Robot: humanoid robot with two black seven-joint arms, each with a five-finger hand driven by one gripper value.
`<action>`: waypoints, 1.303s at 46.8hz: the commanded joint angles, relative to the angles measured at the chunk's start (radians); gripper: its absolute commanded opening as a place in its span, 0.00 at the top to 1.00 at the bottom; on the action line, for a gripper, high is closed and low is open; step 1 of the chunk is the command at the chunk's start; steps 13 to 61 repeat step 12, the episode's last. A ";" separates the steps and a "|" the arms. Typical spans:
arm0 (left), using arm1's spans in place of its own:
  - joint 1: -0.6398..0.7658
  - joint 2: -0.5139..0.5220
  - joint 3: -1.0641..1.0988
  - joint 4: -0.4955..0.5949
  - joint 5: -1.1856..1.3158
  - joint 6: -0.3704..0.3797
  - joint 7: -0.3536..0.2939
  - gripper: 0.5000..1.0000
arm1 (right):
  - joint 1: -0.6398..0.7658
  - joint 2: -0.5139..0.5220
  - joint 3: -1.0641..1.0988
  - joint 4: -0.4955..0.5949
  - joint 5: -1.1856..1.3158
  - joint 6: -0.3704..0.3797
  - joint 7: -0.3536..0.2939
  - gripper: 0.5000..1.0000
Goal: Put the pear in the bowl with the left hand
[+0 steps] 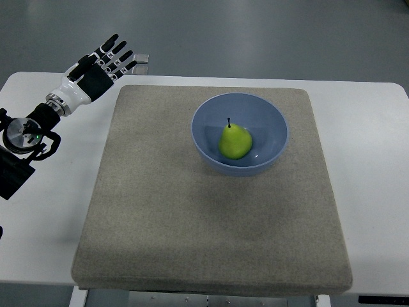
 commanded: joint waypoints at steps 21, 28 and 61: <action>0.000 0.000 0.002 0.000 0.012 0.000 -0.001 0.01 | -0.001 0.000 0.000 0.000 -0.001 -0.003 0.000 0.15; 0.000 0.000 0.002 0.000 0.012 0.000 -0.001 0.01 | -0.001 0.000 0.000 0.000 -0.001 -0.003 0.000 0.15; 0.000 0.000 0.002 0.000 0.012 0.000 -0.001 0.01 | -0.001 0.000 0.000 0.000 -0.001 -0.003 0.000 0.15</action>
